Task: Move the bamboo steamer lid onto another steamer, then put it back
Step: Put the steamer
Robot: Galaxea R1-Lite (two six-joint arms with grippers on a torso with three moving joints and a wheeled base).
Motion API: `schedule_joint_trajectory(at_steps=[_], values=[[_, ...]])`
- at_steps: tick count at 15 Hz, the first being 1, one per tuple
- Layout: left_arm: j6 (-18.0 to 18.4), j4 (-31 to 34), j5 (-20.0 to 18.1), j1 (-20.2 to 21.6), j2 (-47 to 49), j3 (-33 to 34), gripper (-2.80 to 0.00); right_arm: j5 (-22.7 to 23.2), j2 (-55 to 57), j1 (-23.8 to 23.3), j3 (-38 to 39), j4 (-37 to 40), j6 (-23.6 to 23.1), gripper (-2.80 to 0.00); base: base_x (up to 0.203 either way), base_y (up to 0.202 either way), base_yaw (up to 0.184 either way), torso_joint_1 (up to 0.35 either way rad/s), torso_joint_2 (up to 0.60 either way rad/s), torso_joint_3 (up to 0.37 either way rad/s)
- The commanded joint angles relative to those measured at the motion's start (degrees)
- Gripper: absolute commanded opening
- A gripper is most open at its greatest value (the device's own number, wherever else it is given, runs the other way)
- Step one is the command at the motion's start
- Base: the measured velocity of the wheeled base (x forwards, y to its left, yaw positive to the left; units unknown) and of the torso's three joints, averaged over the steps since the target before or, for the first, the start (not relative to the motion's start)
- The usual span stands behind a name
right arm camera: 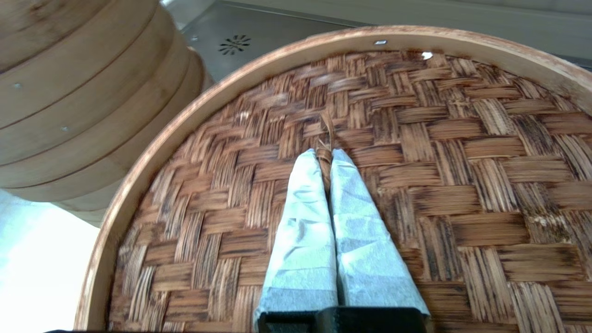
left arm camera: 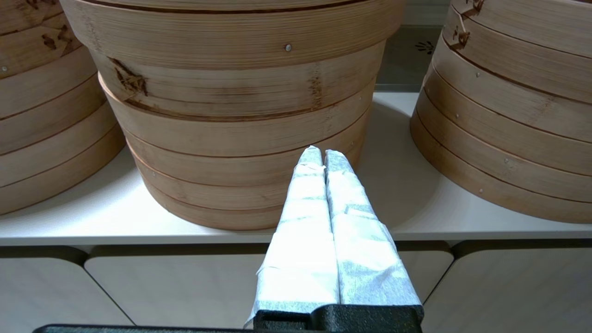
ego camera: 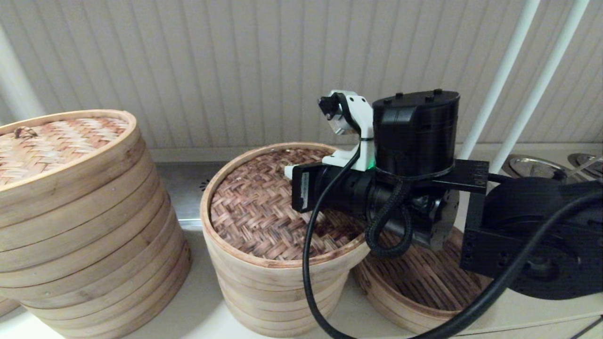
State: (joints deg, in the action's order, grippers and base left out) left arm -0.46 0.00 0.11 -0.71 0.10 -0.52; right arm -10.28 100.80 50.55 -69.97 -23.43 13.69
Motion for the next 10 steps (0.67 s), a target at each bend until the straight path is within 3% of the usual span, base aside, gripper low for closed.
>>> schedule_joint_trajectory(at_steps=[1,10], values=[[0.02,0.0,0.07,0.0,-0.01,0.0,-2.8,0.15,2.07,0.3,-0.16,-1.42,0.48,-2.8,0.0,0.0,0.0,0.0,0.0,0.0],[-0.04,0.06,0.01,0.0,-0.01,0.0,-2.8,1.22,3.34,1.4,-0.16,-2.23,1.16,-2.8,0.0,0.0,0.0,0.0,0.0,0.0]])
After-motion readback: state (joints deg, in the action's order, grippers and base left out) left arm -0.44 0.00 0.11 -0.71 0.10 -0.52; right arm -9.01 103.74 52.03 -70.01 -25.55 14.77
